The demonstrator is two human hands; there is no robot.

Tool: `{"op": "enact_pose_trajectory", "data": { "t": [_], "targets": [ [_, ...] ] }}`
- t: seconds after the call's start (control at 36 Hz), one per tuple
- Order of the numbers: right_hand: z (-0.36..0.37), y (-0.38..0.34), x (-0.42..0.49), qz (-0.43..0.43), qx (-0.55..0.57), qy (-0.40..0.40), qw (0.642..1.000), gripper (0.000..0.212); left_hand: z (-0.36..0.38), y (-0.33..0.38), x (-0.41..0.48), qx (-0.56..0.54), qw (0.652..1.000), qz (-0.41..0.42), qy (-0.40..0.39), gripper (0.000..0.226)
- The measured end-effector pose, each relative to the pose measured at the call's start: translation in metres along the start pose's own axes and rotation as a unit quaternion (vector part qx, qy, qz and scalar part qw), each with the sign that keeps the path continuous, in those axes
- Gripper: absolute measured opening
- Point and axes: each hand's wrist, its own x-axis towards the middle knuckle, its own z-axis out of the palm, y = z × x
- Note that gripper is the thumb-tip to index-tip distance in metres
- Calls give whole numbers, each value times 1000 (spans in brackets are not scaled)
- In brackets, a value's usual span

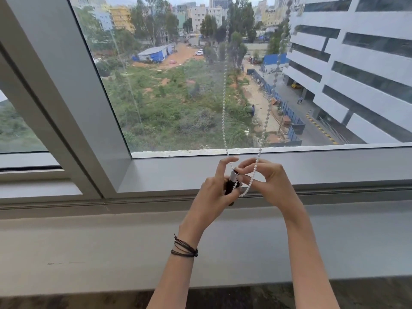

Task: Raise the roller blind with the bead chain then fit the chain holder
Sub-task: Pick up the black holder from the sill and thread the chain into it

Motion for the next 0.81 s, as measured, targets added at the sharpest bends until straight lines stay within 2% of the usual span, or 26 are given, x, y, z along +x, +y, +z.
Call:
{"op": "enact_pose_trajectory", "data": {
  "t": [0.06, 0.19, 0.31, 0.44, 0.56, 0.67, 0.81],
  "targets": [
    [-1, -1, 0, 4, 12, -14, 1000, 28, -2, 1, 0, -8, 1000, 0, -12, 49],
    [-5, -3, 1, 15, 32, -48, 998, 41, -5, 2, 0, -21, 999, -7, -44, 49],
    [-4, -6, 2, 7, 24, -40, 999, 42, -8, 0, 3, -18, 999, -5, -44, 56],
    [-3, -4, -1, 5, 6, -5, 1000, 31, -6, 2, 2, -20, 999, -5, -30, 53],
    [1, -1, -3, 12, -16, 10, 1000, 8, -1, 1, 0, -25, 999, -9, -22, 52],
    [3, -2, -6, -1, -21, 28, 999, 22, 5, -2, -1, -20, 1000, 2, -10, 51],
    [4, 1, -8, 10, -15, 36, 999, 15, 6, -2, -2, -33, 999, -6, -10, 52]
  ]
}}
